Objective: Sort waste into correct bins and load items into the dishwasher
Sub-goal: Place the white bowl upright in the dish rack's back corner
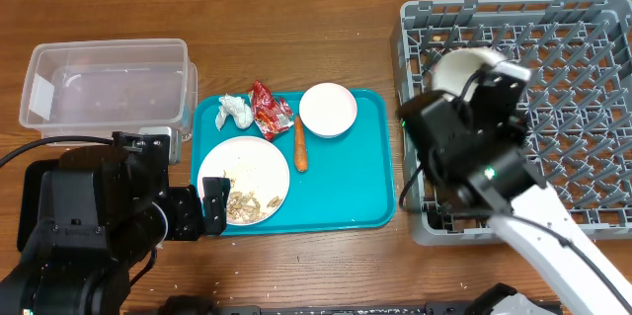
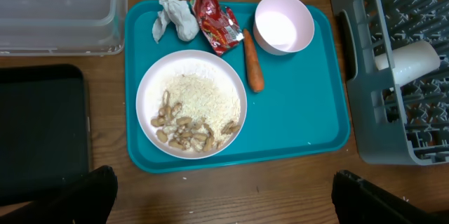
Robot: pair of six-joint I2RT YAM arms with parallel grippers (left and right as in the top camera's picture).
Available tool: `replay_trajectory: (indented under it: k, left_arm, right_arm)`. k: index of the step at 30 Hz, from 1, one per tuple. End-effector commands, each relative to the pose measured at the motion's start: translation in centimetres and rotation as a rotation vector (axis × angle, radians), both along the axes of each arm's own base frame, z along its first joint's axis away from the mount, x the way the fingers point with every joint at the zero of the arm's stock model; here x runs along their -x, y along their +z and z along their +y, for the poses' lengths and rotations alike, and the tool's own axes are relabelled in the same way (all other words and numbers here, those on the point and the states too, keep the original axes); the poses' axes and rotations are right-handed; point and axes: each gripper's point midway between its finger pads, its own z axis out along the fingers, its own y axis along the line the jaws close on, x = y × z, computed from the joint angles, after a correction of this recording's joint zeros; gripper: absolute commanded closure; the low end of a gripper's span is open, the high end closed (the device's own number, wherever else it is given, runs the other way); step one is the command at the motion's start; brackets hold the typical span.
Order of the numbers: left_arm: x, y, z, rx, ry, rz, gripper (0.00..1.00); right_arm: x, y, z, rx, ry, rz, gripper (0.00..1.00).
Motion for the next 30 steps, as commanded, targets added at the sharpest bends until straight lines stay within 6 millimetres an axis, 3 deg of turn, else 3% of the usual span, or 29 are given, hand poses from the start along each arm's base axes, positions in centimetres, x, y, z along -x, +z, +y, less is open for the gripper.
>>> replay_trajectory:
  k: [1, 7, 11, 15, 20, 30]
  left_arm:
    - [0.0, 0.4, 0.2, -0.018, -0.004, -0.019, 0.0]
    - [0.0, 0.4, 0.3, -0.018, -0.004, -0.019, 0.0]
    - [0.0, 0.4, 0.3, -0.018, -0.004, -0.019, 0.0]
    - [0.0, 0.4, 0.3, -0.018, -0.004, -0.019, 0.0]
    - [0.0, 0.4, 0.3, -0.018, -0.004, -0.019, 0.0]
    - [0.0, 0.4, 0.3, -0.018, -0.004, -0.019, 0.0]
  right_arm:
    - [-0.5, 0.6, -3.8, 0.123, -0.188, -0.039, 0.96]
    - [-3.1, -3.8, -8.9, 0.155, -0.379, 0.042, 0.96]
    - [-5.4, -6.6, -11.0, 0.188, -0.421, 0.124, 0.96]
    - [-8.5, -9.1, -11.3, 0.23, -0.362, 0.242, 0.96]
    - [-11.5, -10.8, -10.6, 0.245, -0.279, 0.283, 0.96]
    - [-11.9, -12.2, -11.5, 0.265, -0.29, 0.327, 0.96]
